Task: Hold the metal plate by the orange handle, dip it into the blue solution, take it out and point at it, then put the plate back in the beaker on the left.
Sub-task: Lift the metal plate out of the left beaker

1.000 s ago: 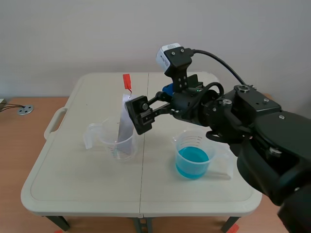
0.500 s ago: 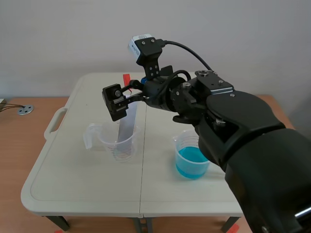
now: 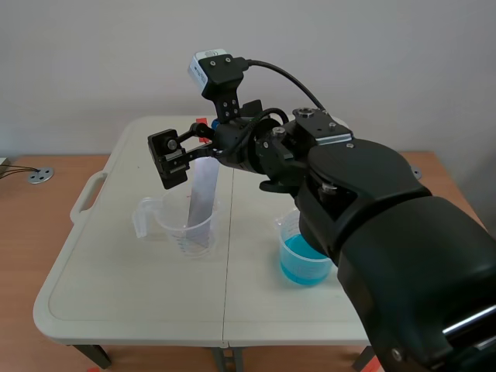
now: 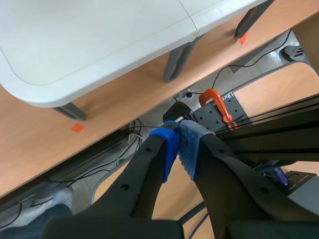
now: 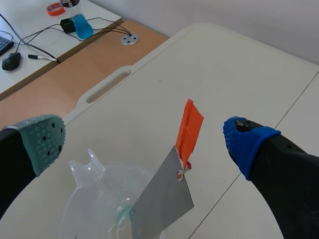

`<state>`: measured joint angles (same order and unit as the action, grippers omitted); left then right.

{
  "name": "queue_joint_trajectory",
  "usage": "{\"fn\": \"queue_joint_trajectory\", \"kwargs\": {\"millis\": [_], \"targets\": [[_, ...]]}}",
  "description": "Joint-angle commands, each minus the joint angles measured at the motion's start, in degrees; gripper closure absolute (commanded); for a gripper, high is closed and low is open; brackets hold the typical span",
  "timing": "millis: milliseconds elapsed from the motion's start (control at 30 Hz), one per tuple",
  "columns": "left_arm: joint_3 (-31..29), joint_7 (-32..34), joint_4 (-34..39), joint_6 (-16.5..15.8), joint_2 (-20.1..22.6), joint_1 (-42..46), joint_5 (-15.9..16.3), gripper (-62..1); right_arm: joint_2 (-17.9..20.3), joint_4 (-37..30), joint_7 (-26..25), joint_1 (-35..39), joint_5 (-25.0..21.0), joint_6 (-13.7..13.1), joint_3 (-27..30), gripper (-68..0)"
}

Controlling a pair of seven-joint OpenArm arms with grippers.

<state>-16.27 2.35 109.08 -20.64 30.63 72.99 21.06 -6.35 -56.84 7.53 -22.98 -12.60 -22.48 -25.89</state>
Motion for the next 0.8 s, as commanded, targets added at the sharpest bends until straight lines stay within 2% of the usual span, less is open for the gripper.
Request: {"fn": "queue_joint_trajectory", "kwargs": {"millis": [0,233,300,600,700,767], "targets": [[0.07,0.81,1.14,-0.13,0.04,0.15,0.37,-1.8,-0.35,-1.05,-0.81,-1.62,-0.44,-0.04,-0.07,-66.3],[0.07,0.79,1.14,-0.13,0.04,0.15,0.37,-1.8,-0.35,-1.05,-0.81,-1.62,-0.42,-0.04,-0.07,-66.2],[0.07,0.79,1.14,-0.13,0.04,0.15,0.37,-1.8,-0.35,-1.05,-0.83,-1.62,-0.42,-0.04,-0.07,-61.9],[0.07,0.79,1.14,-0.13,0.04,0.15,0.37,-1.8,-0.35,-1.05,-0.81,-1.62,-0.44,-0.02,-0.07,-15.6],[0.07,0.79,1.14,-0.13,0.04,0.15,0.37,-1.9,-0.35,-1.05,-0.79,-1.62,-0.44,-0.02,-0.07,-3.0],[0.07,0.79,1.14,-0.13,0.04,0.15,0.37,-1.9,-0.35,-1.05,-0.81,-1.62,-0.46,-0.04,-0.07,-1.1]]}}
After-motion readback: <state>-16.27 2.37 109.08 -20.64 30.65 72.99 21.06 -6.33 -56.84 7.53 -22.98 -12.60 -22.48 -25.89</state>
